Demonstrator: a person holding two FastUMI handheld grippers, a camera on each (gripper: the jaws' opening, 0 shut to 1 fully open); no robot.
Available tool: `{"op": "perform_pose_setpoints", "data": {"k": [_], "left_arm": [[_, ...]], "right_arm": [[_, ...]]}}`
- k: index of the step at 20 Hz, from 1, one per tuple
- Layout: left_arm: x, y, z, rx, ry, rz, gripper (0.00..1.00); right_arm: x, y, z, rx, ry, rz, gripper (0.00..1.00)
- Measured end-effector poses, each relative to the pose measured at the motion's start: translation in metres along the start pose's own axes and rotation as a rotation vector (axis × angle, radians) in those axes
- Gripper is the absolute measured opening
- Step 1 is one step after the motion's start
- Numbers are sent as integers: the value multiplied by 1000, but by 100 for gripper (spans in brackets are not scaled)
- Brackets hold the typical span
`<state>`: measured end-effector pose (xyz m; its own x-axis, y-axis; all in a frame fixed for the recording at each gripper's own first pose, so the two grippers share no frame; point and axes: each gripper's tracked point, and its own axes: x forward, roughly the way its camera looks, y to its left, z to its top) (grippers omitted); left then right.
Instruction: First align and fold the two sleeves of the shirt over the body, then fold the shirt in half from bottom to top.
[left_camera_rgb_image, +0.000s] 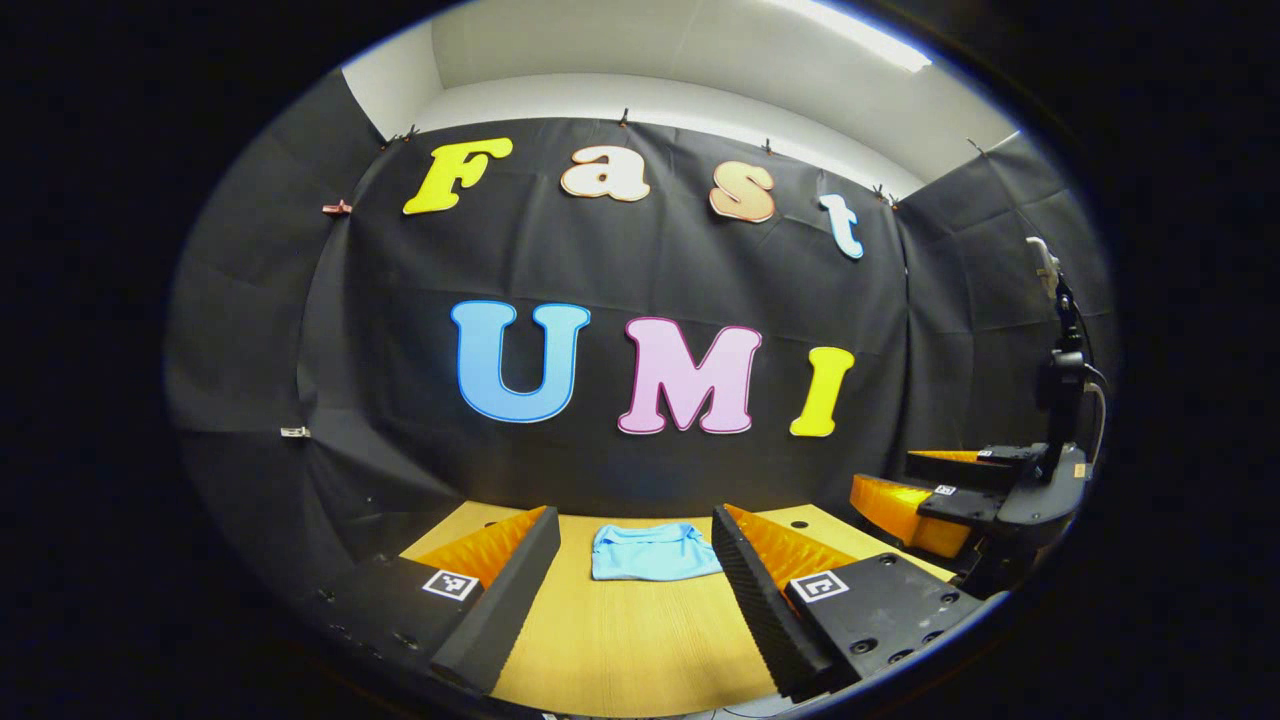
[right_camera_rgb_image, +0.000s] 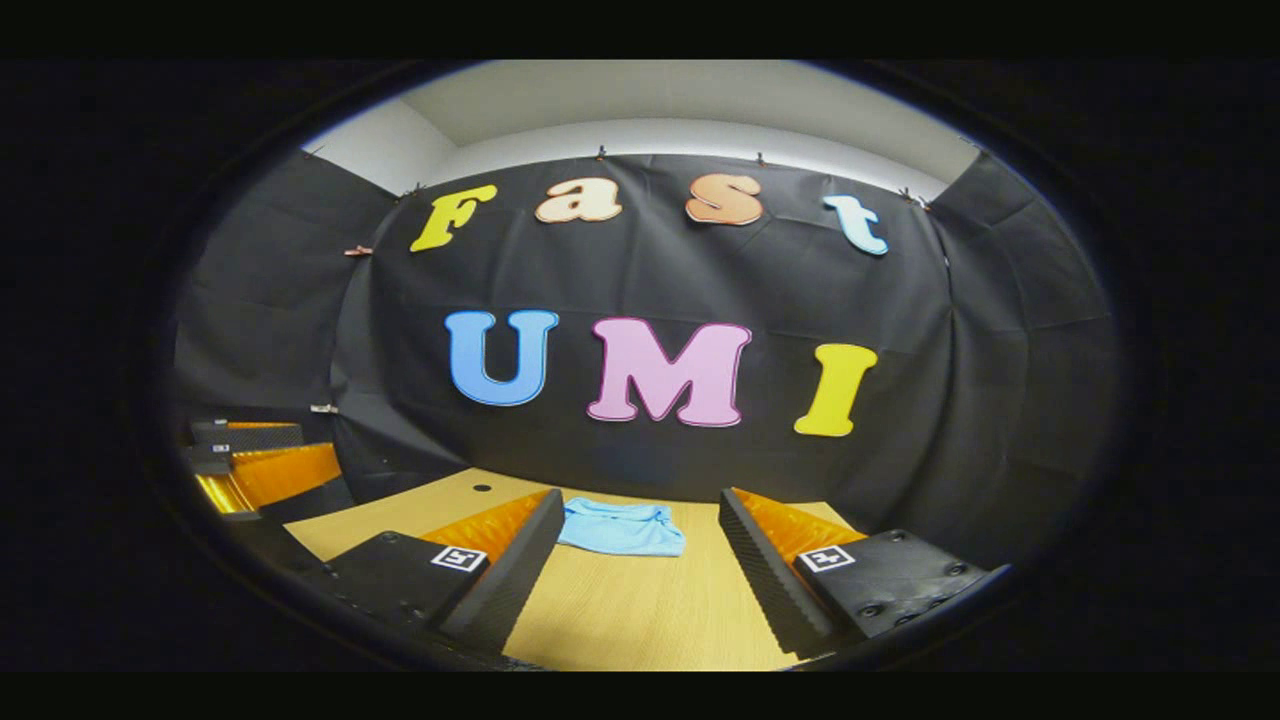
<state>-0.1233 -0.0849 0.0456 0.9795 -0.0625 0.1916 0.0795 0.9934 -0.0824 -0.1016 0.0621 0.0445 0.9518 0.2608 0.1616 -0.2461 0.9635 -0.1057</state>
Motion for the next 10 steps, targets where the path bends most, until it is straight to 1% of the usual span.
{"op": "perform_pose_setpoints", "data": {"k": [1, 3, 4, 5, 6, 7, 8, 9, 10], "left_arm": [[-10, -3, -4, 0, 7, -8, 97], [-22, -10, -13, -1, 36, -29, 97], [-23, -10, -18, -4, 54, -34, 97], [-24, -12, -20, -7, 65, -41, 97], [-22, -9, -20, -5, 70, -43, 97], [-20, -6, -20, 2, 72, -41, 93], [-18, -2, -20, 7, 70, -35, 93], [-15, 1, -18, 11, 67, -32, 98], [-15, 5, -16, 16, 63, -29, 98]], "right_arm": [[-8, -2, -1, 2, 1, -13, 97], [-18, 5, -3, 2, 7, -15, 97], [-22, 6, -7, 0, 18, -17, 95], [-24, 8, -10, -1, 29, -16, 97], [-25, 11, -13, -1, 40, -15, 95], [-26, 12, -14, -2, 45, -15, 95], [-25, 13, -15, -4, 49, -19, 96], [-23, 13, -16, -5, 53, -21, 96], [-21, 14, -17, -2, 57, -20, 96]]}}
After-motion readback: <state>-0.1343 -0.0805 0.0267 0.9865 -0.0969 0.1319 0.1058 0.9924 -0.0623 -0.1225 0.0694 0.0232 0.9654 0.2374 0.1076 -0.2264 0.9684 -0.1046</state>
